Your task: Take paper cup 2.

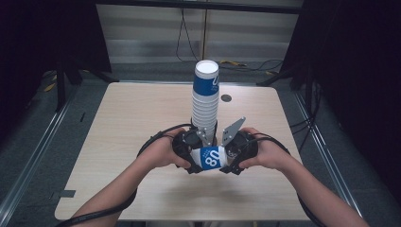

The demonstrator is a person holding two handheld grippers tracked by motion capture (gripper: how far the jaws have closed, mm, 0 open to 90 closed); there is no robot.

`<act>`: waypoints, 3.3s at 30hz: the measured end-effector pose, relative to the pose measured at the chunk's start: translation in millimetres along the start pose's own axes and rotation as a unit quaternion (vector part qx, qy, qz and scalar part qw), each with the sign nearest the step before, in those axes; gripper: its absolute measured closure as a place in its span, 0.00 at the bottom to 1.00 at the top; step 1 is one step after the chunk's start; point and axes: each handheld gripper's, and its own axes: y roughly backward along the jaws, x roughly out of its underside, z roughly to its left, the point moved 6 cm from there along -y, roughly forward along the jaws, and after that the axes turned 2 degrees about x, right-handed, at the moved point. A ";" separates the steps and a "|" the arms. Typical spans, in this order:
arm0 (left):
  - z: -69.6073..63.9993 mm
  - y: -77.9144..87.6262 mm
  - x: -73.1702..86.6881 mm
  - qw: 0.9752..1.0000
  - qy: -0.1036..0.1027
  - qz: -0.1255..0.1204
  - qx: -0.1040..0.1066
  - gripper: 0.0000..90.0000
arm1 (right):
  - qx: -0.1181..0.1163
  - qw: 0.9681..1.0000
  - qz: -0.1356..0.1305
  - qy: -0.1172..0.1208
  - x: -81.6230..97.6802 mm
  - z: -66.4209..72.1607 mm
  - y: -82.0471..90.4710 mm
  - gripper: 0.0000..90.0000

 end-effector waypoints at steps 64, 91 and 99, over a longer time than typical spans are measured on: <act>2.5 8.2 21.8 0.996 0.030 -0.079 0.014 0.19 | 0.003 0.999 -0.052 -0.011 17.3 -0.5 4.8 0.36; 9.6 18.9 23.8 0.985 0.064 -0.158 0.012 0.19 | 0.006 0.994 -0.101 -0.038 20.0 -6.2 11.6 0.35; 10.1 20.0 21.1 0.983 0.065 -0.172 0.014 0.18 | 0.004 0.994 -0.104 -0.038 17.3 -6.4 12.7 0.35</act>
